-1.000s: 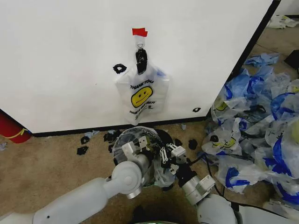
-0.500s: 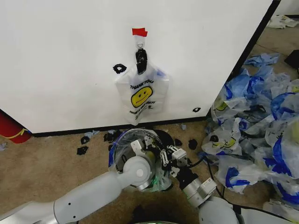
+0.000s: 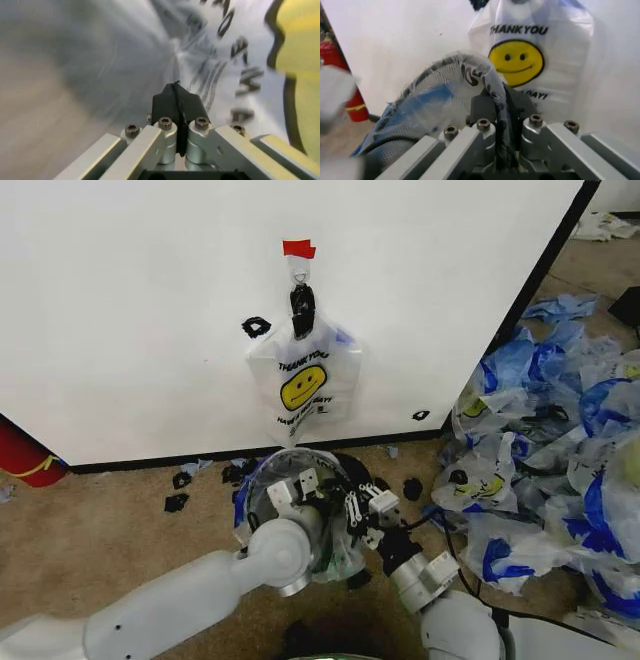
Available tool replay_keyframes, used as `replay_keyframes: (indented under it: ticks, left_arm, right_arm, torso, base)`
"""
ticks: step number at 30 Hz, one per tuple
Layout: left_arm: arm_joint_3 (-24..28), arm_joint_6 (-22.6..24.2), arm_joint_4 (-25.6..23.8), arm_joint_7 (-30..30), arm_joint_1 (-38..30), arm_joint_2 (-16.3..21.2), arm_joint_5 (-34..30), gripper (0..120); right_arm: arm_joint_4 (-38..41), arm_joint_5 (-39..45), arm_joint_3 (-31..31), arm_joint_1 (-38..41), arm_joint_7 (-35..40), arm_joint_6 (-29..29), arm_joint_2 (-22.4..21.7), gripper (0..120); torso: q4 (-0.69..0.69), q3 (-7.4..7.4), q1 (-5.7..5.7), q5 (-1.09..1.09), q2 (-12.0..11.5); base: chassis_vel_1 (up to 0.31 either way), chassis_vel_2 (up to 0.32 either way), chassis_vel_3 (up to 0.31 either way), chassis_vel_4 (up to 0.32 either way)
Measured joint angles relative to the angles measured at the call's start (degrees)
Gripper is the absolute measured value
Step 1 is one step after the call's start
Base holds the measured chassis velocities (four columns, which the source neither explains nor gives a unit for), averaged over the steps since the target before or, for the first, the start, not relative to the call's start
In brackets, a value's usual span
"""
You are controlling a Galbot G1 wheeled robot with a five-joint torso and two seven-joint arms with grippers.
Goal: Pick up the garbage bag from the wall and place it over the trash bin.
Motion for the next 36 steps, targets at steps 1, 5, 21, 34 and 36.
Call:
replay_keyframes:
  ticks: [1,5,21,34,36]
  left_arm:
    - [-0.1,0.0,-0.7,-0.1,0.4,0.5,0.0,0]
    - [-0.4,0.0,-1.8,-0.3,1.5,1.2,0.0,0]
    - [0.4,-0.2,0.9,-0.4,1.0,-2.1,0.3,0]
    - [-0.4,-0.5,3.4,0.1,-1.4,-2.5,0.6,0]
    - [-0.5,-0.5,3.7,0.2,-1.5,-2.8,0.8,0]
  right_arm:
    - [0.0,0.2,0.1,0.3,0.0,-0.1,0.1,2]
    - [0.0,0.6,0.1,1.5,0.0,-0.2,0.2,2]
    - [1.6,1.6,-0.8,4.6,0.1,-0.9,-1.1,2]
    - [2.1,0.3,-3.0,3.9,-0.8,-0.9,-1.1,2]
    - [2.2,0.1,-3.1,3.8,-0.9,-0.9,-1.2,2]
  torso:
    - [0.01,0.00,0.00,0.00,0.0]
    - [0.00,0.00,0.00,0.00,0.0]
    - [-0.01,0.00,0.00,0.00,0.0]
    - [0.00,0.01,0.00,0.01,0.0]
    - [0.00,0.01,0.00,0.00,0.0]
  base:
    - [0.000,0.000,0.000,0.000]
    - [0.000,0.000,0.000,0.000]
    - [0.000,0.000,0.000,0.000]
    - [0.000,0.000,0.000,0.000]
    - [0.000,0.000,0.000,0.000]
